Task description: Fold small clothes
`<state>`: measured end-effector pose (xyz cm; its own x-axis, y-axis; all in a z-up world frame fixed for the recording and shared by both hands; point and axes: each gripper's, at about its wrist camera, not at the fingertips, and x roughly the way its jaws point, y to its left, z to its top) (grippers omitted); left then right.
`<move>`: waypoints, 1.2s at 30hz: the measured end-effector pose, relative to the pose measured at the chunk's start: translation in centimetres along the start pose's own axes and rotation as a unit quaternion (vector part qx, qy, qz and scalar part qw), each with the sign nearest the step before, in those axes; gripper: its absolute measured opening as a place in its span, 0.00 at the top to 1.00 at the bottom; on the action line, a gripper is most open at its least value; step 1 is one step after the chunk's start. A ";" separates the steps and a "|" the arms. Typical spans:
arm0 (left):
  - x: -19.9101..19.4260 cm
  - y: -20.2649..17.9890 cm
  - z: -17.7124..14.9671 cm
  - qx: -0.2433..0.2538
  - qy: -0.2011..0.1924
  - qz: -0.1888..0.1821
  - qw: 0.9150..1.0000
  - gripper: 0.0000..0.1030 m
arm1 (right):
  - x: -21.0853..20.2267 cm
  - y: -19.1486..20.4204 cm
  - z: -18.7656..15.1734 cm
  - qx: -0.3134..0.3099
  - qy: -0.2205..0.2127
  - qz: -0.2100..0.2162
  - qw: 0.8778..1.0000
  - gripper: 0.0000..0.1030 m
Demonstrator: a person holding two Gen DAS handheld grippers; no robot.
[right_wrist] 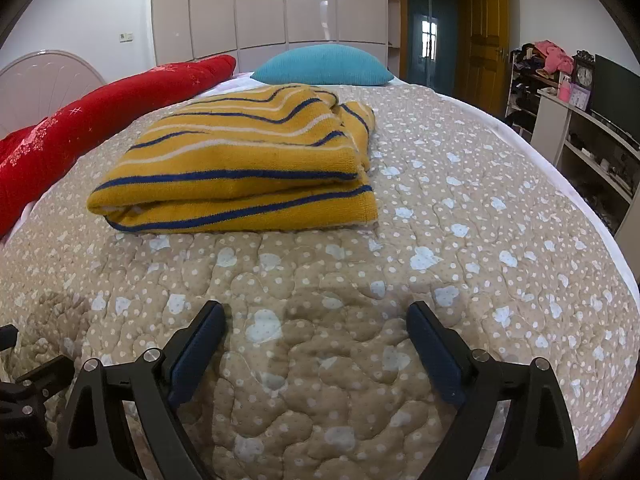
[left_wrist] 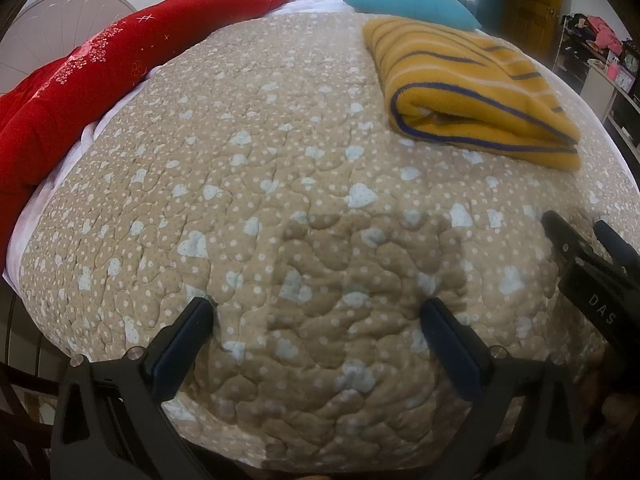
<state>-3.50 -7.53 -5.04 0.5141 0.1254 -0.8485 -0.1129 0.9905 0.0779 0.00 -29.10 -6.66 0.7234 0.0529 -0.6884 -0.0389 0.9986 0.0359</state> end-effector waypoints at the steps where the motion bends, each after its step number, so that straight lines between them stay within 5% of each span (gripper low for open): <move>1: 0.0 0.0 0.0 0.000 0.000 0.000 1.000 0.00 | 0.0 0.1 -0.1 0.000 -0.001 0.000 1.000 0.08; 36: 0.3 0.0 0.7 -0.008 0.017 0.002 1.000 0.00 | 0.3 0.8 -0.3 0.008 -0.019 -0.021 1.000 0.02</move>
<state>-2.78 -7.50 -4.93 0.4848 0.1279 -0.8652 -0.1289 0.9889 0.0740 -0.01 -28.32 -7.00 0.7495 0.0100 -0.6619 0.0029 0.9998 0.0183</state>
